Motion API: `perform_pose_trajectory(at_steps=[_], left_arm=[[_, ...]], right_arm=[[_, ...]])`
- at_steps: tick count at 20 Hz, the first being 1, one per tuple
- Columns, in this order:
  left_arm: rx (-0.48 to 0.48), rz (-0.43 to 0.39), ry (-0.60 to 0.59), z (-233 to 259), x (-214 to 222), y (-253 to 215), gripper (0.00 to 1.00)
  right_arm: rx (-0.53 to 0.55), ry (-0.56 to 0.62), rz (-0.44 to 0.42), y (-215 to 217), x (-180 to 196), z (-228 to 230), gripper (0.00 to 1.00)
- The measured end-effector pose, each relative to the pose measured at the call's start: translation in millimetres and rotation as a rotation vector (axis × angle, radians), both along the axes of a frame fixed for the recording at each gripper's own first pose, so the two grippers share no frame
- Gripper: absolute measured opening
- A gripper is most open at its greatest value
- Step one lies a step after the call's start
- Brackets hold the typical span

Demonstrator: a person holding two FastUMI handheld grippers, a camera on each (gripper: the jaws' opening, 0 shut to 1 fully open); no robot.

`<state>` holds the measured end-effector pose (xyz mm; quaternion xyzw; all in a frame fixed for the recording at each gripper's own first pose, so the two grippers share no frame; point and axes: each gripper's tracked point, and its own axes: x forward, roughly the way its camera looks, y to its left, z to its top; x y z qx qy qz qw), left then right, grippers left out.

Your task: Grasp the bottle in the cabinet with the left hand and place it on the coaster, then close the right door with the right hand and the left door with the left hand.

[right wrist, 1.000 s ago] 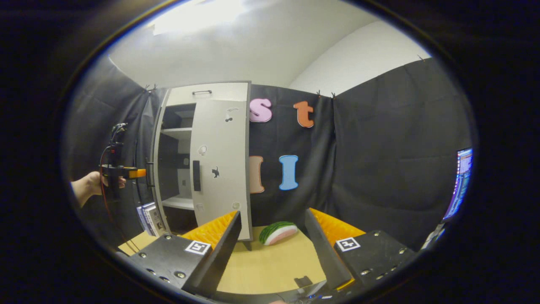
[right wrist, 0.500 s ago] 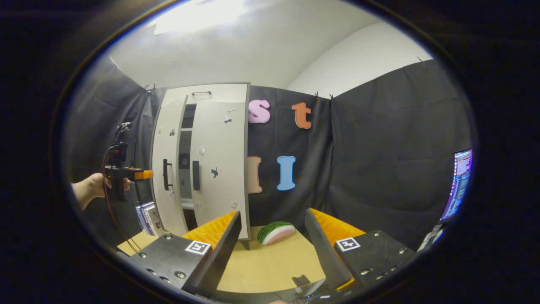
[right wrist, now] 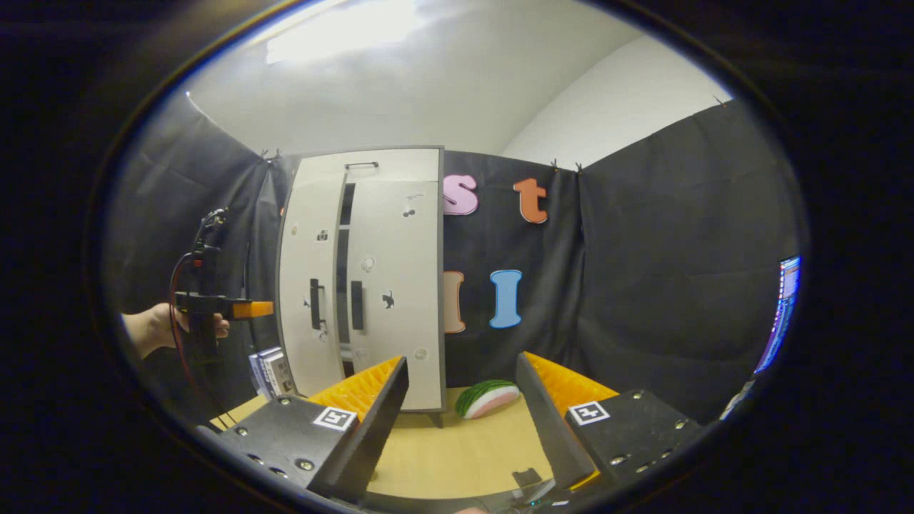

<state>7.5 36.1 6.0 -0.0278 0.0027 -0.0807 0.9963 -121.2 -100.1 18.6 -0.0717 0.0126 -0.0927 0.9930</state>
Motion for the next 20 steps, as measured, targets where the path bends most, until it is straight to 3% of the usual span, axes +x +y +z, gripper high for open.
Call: perform_pose_trajectory(at_steps=[3,7,8,10,11,15,16,17,20], left_arm=[[0.031,0.005,0.005,-3,-15,-9,0.92],[0.004,0.006,-0.012,12,-35,-21,0.92],[-0.005,0.008,-0.017,16,-41,-23,0.92],[-0.015,0.002,-0.021,21,-55,-30,0.92],[-0.014,0.008,-0.023,23,-62,-31,0.92],[0.004,0.018,-0.035,27,-93,-38,0.92],[0.010,0.020,-0.040,28,-100,-40,0.92],[0.013,0.022,-0.046,30,-108,-41,0.92],[0.007,0.009,-0.054,32,-129,-50,0.93]], right_arm=[[0.022,-0.023,0.025,8,1,13,0.93],[-0.013,-0.018,0.040,17,-5,21,0.92],[-0.015,-0.009,0.038,18,-7,20,0.87],[-0.025,0.015,0.045,24,-13,17,0.87],[-0.034,0.020,0.053,27,-14,18,0.92],[-0.016,0.051,0.052,38,-20,13,0.92],[-0.015,0.060,0.045,40,-21,12,0.87],[-0.010,0.068,0.039,42,-22,11,0.92],[0.013,0.071,0.039,49,-28,9,0.92]])
